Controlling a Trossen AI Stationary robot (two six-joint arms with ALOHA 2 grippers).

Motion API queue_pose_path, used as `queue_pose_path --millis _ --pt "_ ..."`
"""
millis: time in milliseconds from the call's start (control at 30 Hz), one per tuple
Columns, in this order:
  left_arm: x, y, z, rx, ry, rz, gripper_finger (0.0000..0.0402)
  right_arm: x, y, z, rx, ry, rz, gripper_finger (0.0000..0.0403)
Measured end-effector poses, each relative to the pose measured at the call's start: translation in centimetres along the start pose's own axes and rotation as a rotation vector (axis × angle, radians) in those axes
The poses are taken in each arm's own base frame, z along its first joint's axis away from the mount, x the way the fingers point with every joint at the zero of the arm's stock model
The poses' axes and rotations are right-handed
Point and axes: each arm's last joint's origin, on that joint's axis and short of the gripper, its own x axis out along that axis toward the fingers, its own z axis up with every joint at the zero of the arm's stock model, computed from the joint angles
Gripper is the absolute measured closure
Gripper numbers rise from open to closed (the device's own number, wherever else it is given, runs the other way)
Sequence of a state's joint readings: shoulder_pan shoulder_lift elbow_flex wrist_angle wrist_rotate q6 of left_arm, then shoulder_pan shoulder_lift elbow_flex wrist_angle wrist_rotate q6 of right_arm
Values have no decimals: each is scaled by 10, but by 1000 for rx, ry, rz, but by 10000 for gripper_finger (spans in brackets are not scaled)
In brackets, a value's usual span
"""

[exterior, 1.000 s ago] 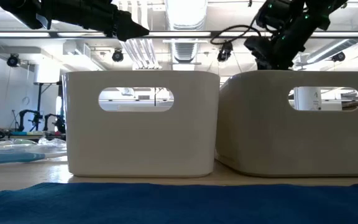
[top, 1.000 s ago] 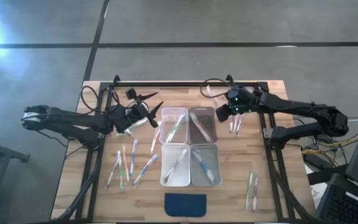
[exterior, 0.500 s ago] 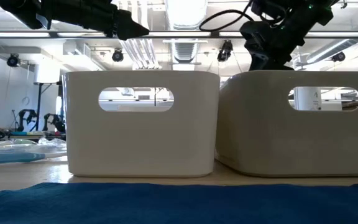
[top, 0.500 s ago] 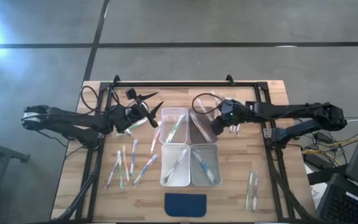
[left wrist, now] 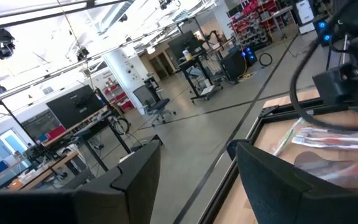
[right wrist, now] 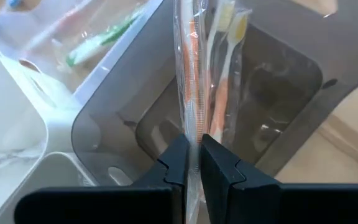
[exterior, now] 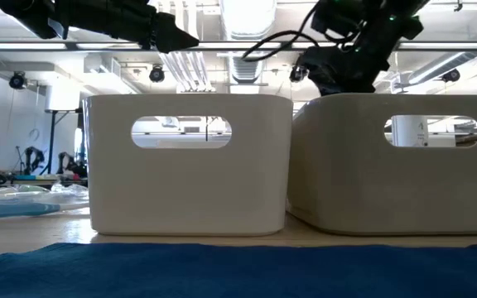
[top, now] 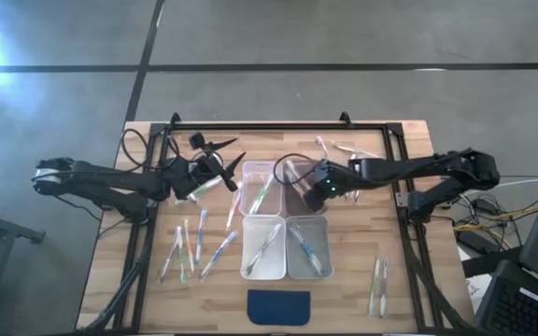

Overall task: Pick & Place Toothbrushes
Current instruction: Put the orange toothbrush into the black bin

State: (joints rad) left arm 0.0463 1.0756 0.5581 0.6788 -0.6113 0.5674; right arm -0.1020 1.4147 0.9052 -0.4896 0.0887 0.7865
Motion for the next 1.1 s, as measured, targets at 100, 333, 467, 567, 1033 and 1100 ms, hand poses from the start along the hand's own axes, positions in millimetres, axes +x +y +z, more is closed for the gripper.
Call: queue_pose_path --millis 100,333,467,567,1033,1100 --pt "0 0 0 1 1 -1 186 3 5 1 -2 45 -39 383" --pt "0 0 -1 3 3 -2 186 9 10 4 2 93 -112 383" --pt "0 0 -1 3 3 -2 186 15 10 3 4 106 -126 383" --pt "0 -1 -1 4 4 -3 186 20 8 2 9 123 -146 383" --pt "0 -1 -1 6 7 -5 186 34 8 0 1 139 -163 383" --pt "0 -1 -1 6 7 -5 186 35 8 1 -1 137 -162 383"
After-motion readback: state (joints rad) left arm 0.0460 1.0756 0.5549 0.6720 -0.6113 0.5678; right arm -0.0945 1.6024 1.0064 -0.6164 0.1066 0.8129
